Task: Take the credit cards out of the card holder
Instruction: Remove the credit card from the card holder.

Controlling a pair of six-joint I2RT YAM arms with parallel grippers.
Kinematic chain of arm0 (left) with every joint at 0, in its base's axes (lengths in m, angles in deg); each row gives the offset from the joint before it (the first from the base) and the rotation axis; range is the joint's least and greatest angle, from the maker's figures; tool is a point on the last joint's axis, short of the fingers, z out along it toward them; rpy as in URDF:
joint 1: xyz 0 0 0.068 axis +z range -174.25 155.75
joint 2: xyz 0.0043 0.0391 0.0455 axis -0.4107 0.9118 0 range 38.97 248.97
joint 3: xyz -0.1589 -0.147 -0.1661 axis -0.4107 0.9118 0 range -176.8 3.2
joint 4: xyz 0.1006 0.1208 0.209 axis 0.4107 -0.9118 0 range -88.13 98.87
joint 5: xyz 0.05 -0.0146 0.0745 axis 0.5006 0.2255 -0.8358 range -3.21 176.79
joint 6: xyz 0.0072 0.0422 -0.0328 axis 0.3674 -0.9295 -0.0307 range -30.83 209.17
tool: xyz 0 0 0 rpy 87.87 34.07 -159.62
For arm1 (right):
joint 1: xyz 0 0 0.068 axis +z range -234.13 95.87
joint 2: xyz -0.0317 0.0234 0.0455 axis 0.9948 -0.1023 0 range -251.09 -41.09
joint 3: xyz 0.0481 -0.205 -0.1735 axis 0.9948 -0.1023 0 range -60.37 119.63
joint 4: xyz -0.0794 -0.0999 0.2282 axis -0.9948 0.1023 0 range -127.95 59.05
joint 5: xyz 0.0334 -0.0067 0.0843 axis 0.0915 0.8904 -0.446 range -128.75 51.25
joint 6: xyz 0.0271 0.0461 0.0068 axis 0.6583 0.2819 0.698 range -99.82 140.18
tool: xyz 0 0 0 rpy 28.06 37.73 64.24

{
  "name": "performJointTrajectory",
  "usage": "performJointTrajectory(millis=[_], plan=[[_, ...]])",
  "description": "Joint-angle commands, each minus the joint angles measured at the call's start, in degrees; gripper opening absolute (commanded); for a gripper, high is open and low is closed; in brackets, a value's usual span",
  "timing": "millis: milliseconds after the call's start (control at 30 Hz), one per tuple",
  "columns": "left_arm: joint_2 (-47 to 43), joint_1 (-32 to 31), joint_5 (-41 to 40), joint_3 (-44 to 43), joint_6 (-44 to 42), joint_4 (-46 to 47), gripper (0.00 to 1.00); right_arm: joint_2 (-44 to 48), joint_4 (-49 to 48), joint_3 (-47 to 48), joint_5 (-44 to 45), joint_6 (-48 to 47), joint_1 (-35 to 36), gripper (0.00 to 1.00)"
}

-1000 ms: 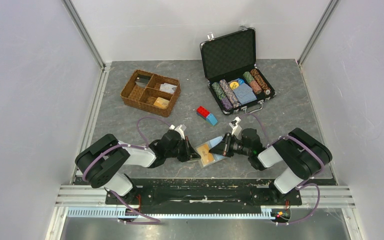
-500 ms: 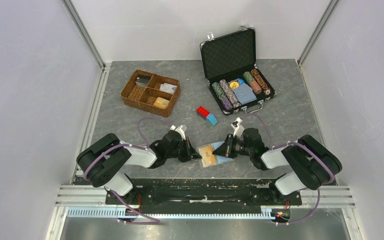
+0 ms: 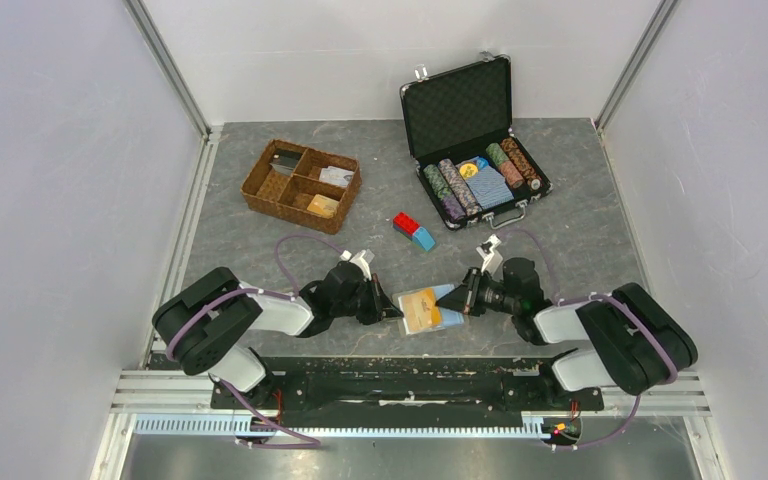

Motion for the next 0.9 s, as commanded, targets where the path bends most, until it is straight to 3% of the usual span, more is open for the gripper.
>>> performJointTrajectory(millis=[0, 333, 867], plan=[[1.51, -0.66, -3.69, 1.79, -1.92, -10.76, 0.02, 3.02, -0.10, -1.08, -2.51, -1.68, -2.67, 0.00], [-0.79, -0.61, -2.34, 0.90, -1.57, -11.50, 0.04, 9.84, 8.54, 0.02, -3.55, -5.44, -5.14, 0.00], [-13.73, -0.52, -2.22, -11.71, -15.15, -25.07, 0.43, 17.30, 17.93, 4.52, -8.34, -8.75, -6.07, 0.00]])
